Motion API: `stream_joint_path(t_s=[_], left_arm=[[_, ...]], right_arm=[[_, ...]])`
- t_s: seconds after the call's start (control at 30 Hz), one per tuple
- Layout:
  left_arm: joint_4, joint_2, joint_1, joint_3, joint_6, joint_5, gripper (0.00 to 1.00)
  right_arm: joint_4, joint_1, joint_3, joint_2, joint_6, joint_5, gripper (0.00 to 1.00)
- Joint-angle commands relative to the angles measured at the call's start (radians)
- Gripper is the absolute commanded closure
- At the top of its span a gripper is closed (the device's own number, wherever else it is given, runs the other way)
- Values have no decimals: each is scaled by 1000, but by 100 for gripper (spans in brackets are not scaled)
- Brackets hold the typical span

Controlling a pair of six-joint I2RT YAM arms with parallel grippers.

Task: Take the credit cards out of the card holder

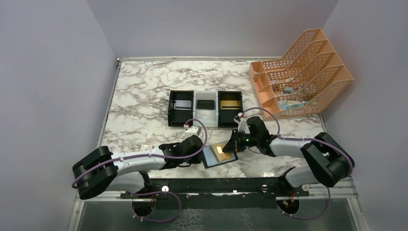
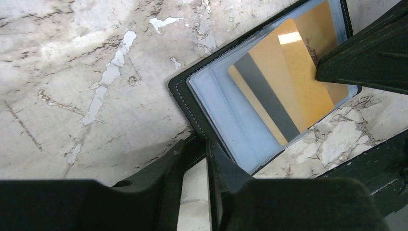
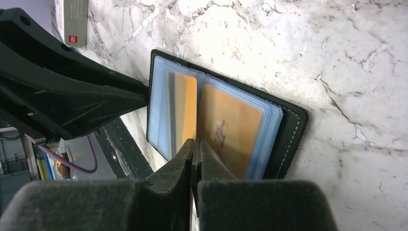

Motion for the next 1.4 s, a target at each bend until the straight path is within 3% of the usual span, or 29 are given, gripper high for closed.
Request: stream_joint_path(t_s=[0.0, 0.17, 0.37, 0.63, 0.77, 1.03, 1.37], left_arm=[[-53, -69, 1, -5, 4, -34, 70], [11, -133, 0, 22, 13, 18, 63], [230, -104, 0, -9, 32, 147, 63], [276, 94, 0, 1, 24, 149, 78], [267, 132, 0, -6, 20, 134, 88], [146, 112, -2, -9, 21, 57, 94], [132, 119, -2, -2, 23, 57, 95]], right_arm=[[35, -7, -19, 5, 9, -31, 99], [80, -7, -29, 39, 34, -63, 99], [73, -7, -33, 32, 20, -46, 99], [49, -7, -28, 22, -3, -42, 99], [28, -8, -13, 35, -26, -48, 98], [71, -7, -12, 53, -8, -61, 75], [159, -7, 11, 155, -4, -178, 74]])
